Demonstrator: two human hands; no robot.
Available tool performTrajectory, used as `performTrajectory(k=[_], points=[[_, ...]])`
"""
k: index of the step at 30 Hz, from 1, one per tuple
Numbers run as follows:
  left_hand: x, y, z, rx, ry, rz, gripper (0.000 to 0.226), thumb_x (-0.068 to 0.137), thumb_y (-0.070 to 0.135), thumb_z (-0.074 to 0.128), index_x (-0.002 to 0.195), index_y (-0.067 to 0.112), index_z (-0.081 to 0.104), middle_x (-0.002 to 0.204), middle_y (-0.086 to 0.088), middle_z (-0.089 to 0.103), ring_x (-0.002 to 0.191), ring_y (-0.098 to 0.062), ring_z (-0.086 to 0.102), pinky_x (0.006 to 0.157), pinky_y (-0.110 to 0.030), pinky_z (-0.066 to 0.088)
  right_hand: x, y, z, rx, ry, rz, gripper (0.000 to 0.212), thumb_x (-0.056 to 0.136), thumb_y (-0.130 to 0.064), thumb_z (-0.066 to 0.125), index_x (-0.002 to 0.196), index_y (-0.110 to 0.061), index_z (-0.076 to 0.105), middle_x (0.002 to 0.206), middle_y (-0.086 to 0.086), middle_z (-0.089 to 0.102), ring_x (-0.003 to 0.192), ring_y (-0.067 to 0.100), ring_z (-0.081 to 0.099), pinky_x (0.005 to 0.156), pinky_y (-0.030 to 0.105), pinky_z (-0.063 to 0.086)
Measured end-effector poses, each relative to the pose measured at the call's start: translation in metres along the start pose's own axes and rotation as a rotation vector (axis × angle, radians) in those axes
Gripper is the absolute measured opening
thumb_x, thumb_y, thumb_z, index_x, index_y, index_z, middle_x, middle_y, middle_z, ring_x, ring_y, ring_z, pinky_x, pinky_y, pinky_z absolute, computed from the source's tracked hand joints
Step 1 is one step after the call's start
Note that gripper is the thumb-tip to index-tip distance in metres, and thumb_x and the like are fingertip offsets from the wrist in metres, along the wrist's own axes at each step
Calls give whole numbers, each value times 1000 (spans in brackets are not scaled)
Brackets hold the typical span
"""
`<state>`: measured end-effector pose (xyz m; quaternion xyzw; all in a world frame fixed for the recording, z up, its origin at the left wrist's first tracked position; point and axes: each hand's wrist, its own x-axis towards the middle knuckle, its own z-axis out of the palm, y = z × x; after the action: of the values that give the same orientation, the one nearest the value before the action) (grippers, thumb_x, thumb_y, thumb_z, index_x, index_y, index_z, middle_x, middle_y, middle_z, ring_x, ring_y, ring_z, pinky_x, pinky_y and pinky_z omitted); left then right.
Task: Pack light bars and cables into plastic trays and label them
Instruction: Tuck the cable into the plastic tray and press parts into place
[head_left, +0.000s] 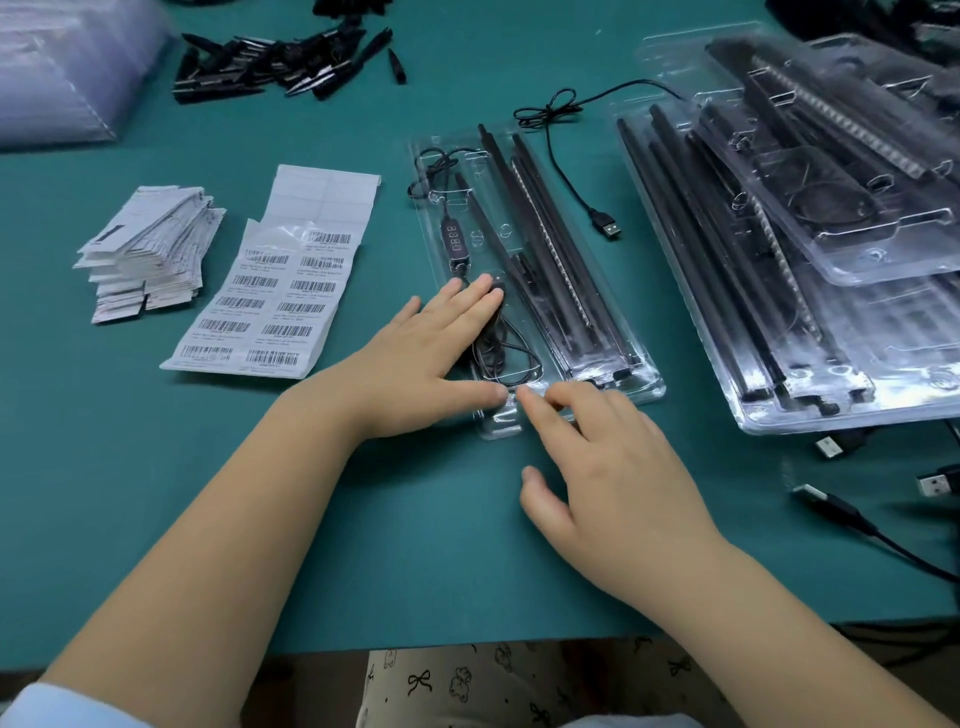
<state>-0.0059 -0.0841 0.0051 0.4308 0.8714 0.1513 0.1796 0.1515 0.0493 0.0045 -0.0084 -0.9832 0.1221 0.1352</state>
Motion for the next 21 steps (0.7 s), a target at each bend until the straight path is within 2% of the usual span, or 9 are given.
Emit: performTrajectory(k=[3, 6, 9, 12, 14, 17, 21], points=[[0, -1, -1, -20, -11, 4, 88, 87, 61, 47, 151, 31, -5, 148, 23, -21, 141, 2, -19, 117, -30, -11, 3, 0, -3, 9, -25, 5, 52, 69, -22, 59, 117, -3, 64, 98, 9, 63, 84, 29, 62, 66, 38, 51], [0, 0, 0, -12, -3, -2, 92, 77, 65, 38, 151, 32, -5, 145, 25, -21, 137, 6, -20, 114, -26, -13, 6, 1, -5, -6, -34, -4, 49, 68, -19, 59, 113, -3, 66, 94, 8, 64, 80, 28, 63, 62, 34, 50], [1, 0, 0, -17, 9, 1, 92, 76, 65, 37, 151, 32, -4, 145, 26, -20, 136, 7, -20, 113, -24, -13, 12, 1, -9, -18, -32, -5, 40, 68, -17, 58, 104, -5, 71, 84, 5, 63, 71, 25, 62, 55, 23, 36], [-1, 0, 1, -8, 40, 3, 91, 76, 65, 36, 151, 31, -3, 146, 25, -20, 138, 5, -18, 114, -25, -12, 16, 1, -10, -75, -3, -30, 34, 67, -16, 56, 94, -7, 74, 75, 3, 61, 61, 23, 59, 51, 19, 25], [-3, 2, 5, 13, 92, 6, 90, 77, 64, 36, 152, 31, -2, 147, 24, -18, 141, 1, -16, 115, -27, -10, 19, 2, -10, -99, 35, -68, 31, 71, -17, 48, 86, -8, 74, 70, 2, 59, 59, 23, 57, 49, 19, 27], [-4, 6, 9, 38, 152, -6, 88, 78, 61, 36, 152, 29, 1, 150, 21, -17, 144, -5, -14, 116, -28, -8, 23, 2, -7, -143, 48, -139, 42, 74, -22, 33, 78, -8, 73, 68, 1, 56, 62, 24, 54, 53, 26, 40], [-3, 6, 12, 32, 166, -26, 78, 89, 62, 32, 153, 28, 2, 155, 18, -13, 145, -6, -14, 118, -30, -8, 17, 2, -2, -168, 57, -149, 47, 72, -21, 34, 90, -6, 74, 71, 1, 57, 64, 23, 55, 55, 26, 37]])
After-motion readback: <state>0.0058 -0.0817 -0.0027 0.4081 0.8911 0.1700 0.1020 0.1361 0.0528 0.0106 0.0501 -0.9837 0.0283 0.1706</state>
